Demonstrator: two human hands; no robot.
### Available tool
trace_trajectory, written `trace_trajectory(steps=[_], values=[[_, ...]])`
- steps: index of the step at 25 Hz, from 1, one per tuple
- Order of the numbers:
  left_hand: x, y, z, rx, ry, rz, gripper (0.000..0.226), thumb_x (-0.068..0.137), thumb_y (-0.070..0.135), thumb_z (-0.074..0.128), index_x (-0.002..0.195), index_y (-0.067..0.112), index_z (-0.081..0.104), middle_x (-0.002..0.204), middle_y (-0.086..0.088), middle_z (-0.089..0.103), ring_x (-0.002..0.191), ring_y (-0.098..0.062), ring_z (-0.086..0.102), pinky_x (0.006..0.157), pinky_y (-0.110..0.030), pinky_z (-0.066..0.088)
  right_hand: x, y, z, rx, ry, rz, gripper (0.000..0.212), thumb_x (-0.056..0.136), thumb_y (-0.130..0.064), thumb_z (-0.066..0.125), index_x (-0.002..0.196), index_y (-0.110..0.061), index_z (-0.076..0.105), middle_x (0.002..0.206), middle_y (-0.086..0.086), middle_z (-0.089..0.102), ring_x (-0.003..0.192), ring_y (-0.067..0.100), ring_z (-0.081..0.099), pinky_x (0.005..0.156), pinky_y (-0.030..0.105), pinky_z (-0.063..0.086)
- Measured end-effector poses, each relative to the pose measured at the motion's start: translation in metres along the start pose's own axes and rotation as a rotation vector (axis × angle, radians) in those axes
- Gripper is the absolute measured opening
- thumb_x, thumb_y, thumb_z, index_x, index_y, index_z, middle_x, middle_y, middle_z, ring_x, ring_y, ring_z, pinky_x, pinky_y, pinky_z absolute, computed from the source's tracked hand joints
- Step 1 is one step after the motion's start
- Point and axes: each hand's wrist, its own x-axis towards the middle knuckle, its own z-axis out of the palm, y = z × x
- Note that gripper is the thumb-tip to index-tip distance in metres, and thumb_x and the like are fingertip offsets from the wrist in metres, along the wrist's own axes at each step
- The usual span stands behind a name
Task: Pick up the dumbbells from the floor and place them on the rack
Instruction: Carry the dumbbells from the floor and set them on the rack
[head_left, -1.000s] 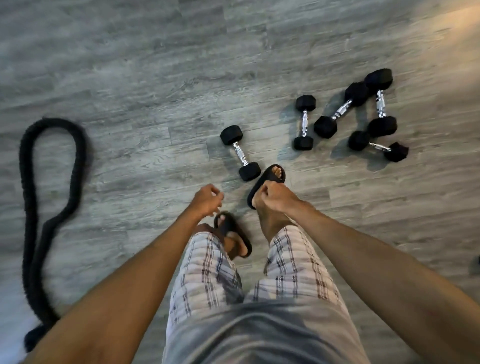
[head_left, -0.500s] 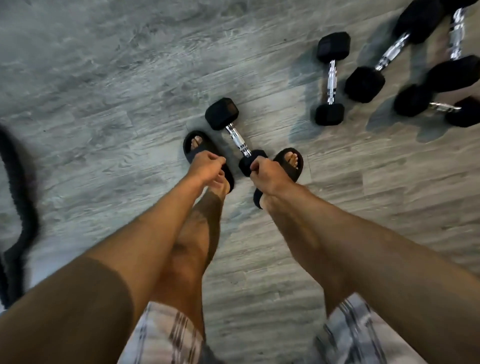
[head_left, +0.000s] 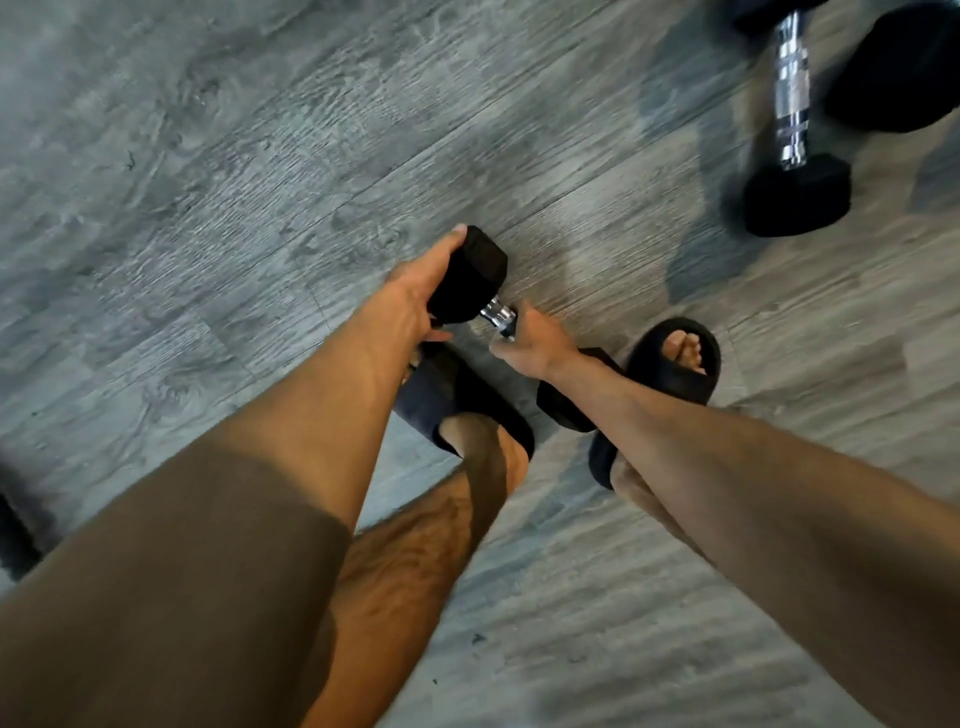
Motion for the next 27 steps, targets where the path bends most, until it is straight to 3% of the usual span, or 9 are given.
trace_trajectory(steps=[4,8,15,18,20,23,27], values=[[0.019,0.000,0.003,0.008,-0.016,-0.007,0.077,0.064,0.064,0.077,0.123,0.017,0.061,0.115,-0.007,0.070,0.099,-0.026,0.067,0.082,-0.043,0.053,0.015,0.001,0.000,0.015,-0.026,0.019,0.045,0.087,-0.032,0.067,0.119,-0.003,0.055,0.115,0.021,0.065,0.106,0.039,0.064,0.084,0.043,0.054],[0.006,-0.005,0.005,-0.046,0.070,0.065,0.070,0.068,0.051,0.082,0.119,0.009,0.059,0.109,-0.010,0.070,0.084,-0.022,0.068,0.059,-0.031,0.054,0.008,0.002,-0.001,-0.075,-0.042,-0.020,0.043,0.092,-0.034,0.061,0.121,-0.004,0.053,0.120,0.020,0.063,0.115,0.037,0.059,0.089,0.037,0.046],[-0.097,-0.009,0.003,0.034,-0.011,0.063,0.058,0.072,0.052,0.078,0.113,0.013,0.062,0.111,-0.011,0.070,0.096,-0.026,0.067,0.090,-0.048,0.056,-0.096,-0.001,-0.048,0.007,0.022,-0.100,0.011,0.091,-0.022,0.058,0.097,-0.014,0.053,0.100,0.017,0.063,0.100,0.035,0.061,0.070,0.032,0.038],[-0.189,-0.004,0.009,0.154,-0.074,0.033,0.041,0.084,0.053,0.066,0.099,0.015,0.062,0.091,-0.008,0.065,0.083,-0.023,0.062,0.095,-0.045,0.053,-0.182,-0.004,-0.078,0.102,0.083,-0.054,0.019,0.087,-0.030,0.060,0.101,-0.017,0.056,0.093,0.006,0.060,0.097,0.032,0.063,0.070,0.032,0.043],[-0.248,-0.002,0.010,0.292,-0.110,0.002,0.046,0.081,0.057,0.066,0.102,0.016,0.064,0.094,-0.010,0.066,0.087,-0.026,0.063,0.093,-0.046,0.054,-0.243,-0.006,-0.095,0.137,0.143,-0.017,0.030,0.085,-0.034,0.064,0.110,-0.018,0.059,0.102,0.007,0.063,0.099,0.031,0.062,0.072,0.031,0.043],[-0.330,-0.002,0.006,0.496,-0.102,0.042,0.048,0.080,0.058,0.066,0.099,0.014,0.060,0.100,-0.016,0.066,0.092,-0.036,0.068,0.081,-0.042,0.056,-0.329,-0.012,-0.109,0.187,0.209,0.000,0.031,0.083,-0.037,0.065,0.107,-0.018,0.061,0.106,0.008,0.065,0.099,0.030,0.062,0.070,0.030,0.039],[-0.431,-0.013,0.014,0.725,-0.139,0.120,0.050,0.081,0.060,0.059,0.109,0.018,0.056,0.111,-0.018,0.068,0.097,-0.042,0.070,0.073,-0.040,0.054,-0.440,-0.016,-0.126,0.298,0.286,0.031,0.018,0.079,-0.034,0.065,0.093,-0.024,0.060,0.080,-0.001,0.057,0.085,0.026,0.062,0.061,0.028,0.037]])
